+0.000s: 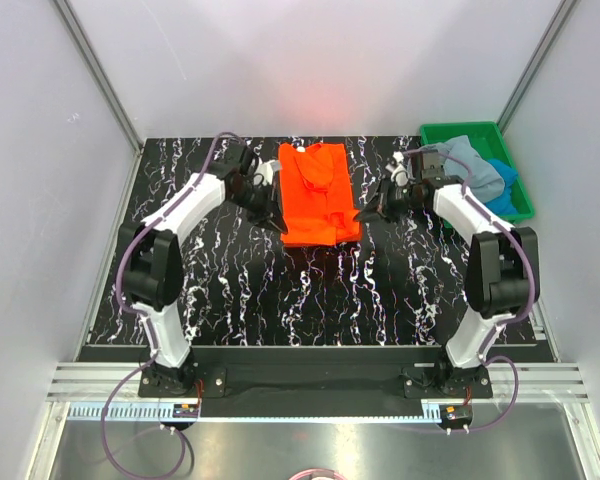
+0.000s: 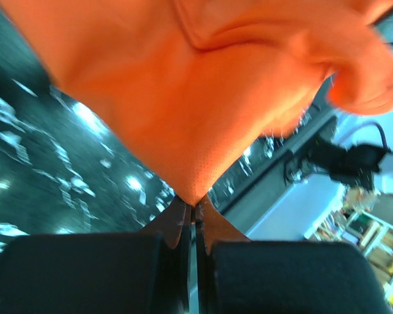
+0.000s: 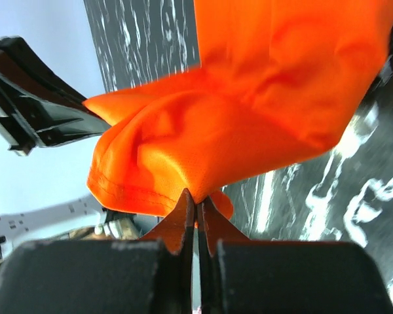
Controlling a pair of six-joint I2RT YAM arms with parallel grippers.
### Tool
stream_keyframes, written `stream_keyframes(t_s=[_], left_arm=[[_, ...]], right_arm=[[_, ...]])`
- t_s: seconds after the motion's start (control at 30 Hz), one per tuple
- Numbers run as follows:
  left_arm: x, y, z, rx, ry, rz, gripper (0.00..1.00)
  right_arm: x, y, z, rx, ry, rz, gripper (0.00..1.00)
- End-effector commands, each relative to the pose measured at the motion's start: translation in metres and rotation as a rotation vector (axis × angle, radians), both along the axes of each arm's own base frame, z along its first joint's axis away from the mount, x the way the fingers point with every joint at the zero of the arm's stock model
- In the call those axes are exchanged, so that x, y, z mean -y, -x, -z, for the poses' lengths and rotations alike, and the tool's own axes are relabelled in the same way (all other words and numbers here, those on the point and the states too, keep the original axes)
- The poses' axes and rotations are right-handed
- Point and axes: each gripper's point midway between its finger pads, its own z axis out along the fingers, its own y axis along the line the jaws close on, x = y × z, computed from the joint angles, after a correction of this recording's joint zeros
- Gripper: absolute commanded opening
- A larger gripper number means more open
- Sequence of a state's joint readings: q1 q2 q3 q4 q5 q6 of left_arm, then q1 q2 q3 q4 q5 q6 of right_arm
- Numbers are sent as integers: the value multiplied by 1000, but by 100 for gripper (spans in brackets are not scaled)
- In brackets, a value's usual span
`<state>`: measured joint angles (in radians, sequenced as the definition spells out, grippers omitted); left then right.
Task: Fold and stack the t-shirts
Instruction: Fold the tshirt
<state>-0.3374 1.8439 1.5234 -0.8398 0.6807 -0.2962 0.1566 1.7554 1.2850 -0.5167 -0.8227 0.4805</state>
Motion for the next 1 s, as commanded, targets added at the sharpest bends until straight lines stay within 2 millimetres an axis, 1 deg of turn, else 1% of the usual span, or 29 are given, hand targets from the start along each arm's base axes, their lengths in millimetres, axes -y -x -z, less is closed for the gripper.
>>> stream_keyframes(t_s=[0.0, 0.03, 0.07, 0.1, 0.13, 0.17, 0.2, 0.23, 0.27, 0.3, 0.37, 0.4, 0.43, 0.53, 0.57, 0.6, 0.67, 0.73, 0.77, 0.8, 0.83, 0.87, 0.9, 0.93, 0.97], left_arm=[[-7, -39, 1, 86, -35, -20, 0], [-9, -48, 2, 99, -40, -31, 0], [-8, -54, 2, 106, -40, -32, 0], [-6, -64, 5, 116, -39, -30, 0], [-5, -70, 6, 126, -42, -29, 0], [-3, -75, 7, 131, -41, -28, 0], [-2, -84, 10, 143, -43, -27, 0], [-1, -89, 10, 153, -46, -28, 0], [0, -94, 11, 163, -49, -27, 0], [1, -102, 14, 172, -54, -27, 0], [1, -111, 17, 191, -64, -32, 0], [2, -117, 20, 197, -68, -32, 0], [1, -123, 23, 206, -75, -38, 0], [-2, -135, 30, 223, -91, -50, 0], [-3, -138, 31, 224, -95, -56, 0], [-4, -142, 34, 225, -97, -62, 0], [-9, -149, 35, 236, -107, -79, 0], [-12, -157, 39, 245, -116, -89, 0], [-13, -161, 42, 246, -120, -94, 0], [-13, -164, 42, 257, -121, -97, 0], [-15, -168, 44, 259, -128, -106, 0], [-14, -171, 46, 263, -129, -107, 0], [-14, -173, 47, 269, -128, -108, 0], [-14, -176, 48, 272, -131, -115, 0], [-13, -179, 50, 273, -131, -117, 0]], right_arm=[[6, -37, -7, 90, 12, 21, 0], [7, -43, -6, 96, 14, 26, 0], [7, -50, -11, 122, 12, 23, 0], [6, -55, -11, 126, 12, 23, 0], [5, -60, -4, 117, 10, 22, 0], [4, -66, -9, 130, 3, 24, 0], [3, -70, -8, 135, 1, 23, 0], [2, -75, 0, 121, 4, 22, 0], [1, -83, -5, 145, 2, 19, 0], [1, -87, 3, 135, 6, 18, 0], [-1, -97, 2, 152, 3, 15, 0], [-1, -102, 9, 142, 5, 17, 0], [-2, -108, 5, 158, 2, 17, 0], [-2, -120, 14, 170, 10, 15, 0], [-3, -125, 11, 189, 12, 14, 0], [-2, -129, 17, 187, 20, 15, 0], [-3, -137, 15, 205, 20, 16, 0], [-4, -144, 22, 204, 18, 19, 0], [-4, -149, 20, 218, 20, 22, 0], [-4, -152, 28, 210, 25, 24, 0], [-5, -158, 26, 230, 25, 23, 0], [-5, -160, 29, 230, 27, 21, 0], [-5, -163, 37, 221, 33, 22, 0], [-6, -167, 36, 234, 33, 19, 0], [-7, -168, 40, 225, 34, 17, 0]])
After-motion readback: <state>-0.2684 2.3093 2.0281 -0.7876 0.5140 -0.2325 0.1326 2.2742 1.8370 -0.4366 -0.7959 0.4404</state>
